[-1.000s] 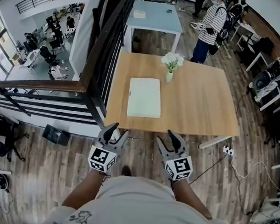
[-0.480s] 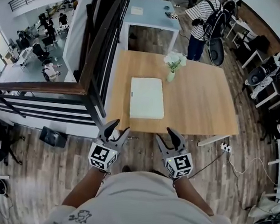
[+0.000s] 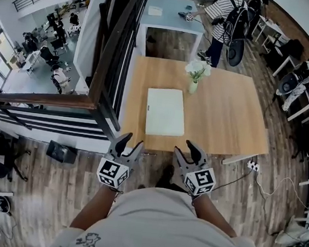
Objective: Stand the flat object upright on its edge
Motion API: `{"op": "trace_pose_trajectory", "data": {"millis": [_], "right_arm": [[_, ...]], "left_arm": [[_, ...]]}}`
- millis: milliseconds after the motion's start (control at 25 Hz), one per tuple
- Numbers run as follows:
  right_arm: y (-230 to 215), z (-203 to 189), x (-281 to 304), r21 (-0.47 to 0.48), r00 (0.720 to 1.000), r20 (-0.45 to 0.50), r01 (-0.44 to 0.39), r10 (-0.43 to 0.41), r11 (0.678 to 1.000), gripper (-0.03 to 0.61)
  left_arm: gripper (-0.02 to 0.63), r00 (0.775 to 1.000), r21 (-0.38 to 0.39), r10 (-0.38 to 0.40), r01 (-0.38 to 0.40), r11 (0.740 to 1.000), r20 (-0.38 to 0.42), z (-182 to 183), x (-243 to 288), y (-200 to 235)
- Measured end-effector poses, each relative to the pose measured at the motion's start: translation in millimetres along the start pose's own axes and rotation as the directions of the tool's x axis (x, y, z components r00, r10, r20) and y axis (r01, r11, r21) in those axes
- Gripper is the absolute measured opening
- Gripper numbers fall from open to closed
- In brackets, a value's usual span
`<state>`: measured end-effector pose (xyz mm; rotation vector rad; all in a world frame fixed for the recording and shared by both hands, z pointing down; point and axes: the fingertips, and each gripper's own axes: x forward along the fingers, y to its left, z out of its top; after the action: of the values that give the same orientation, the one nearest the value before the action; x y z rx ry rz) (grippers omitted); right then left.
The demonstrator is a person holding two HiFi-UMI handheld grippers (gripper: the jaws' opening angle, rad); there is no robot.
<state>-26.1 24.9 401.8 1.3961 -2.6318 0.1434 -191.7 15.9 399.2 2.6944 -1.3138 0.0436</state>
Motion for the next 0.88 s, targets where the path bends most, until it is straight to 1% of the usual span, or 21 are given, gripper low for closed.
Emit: {"op": "trace_pose_trajectory", "data": {"millis": [200,360,640,880], "right_arm": [[-22.9,0.5,29.8,0.002,0.998,-0.011,-0.066,0.066,0.998,0.216],[-52.3,2.7,50.1,0.013,0.997,-0.004,-0.083,0.083,0.996,0.215],[-118.3,-3.4,89.9,0.046,0.990,-0.043,-0.134,0.136,0.990,0.218],[-161.1,-17.6,108.0,0.085,0.978,-0.090,-0.180,0.188,0.980,0.229]], "left_arm": [[0.190,0.999,-0.002,0.040,-0.040,0.999,-0.022,0.3,26.3,11.2],[0.190,0.997,-0.012,0.063,-0.063,0.998,-0.043,-3.7,58.3,20.0],[0.190,0.992,-0.016,0.110,-0.111,0.994,-0.067,-1.1,127.6,38.4],[0.190,0.984,-0.028,0.138,-0.142,0.989,-0.111,-9.9,174.5,42.7]]}}
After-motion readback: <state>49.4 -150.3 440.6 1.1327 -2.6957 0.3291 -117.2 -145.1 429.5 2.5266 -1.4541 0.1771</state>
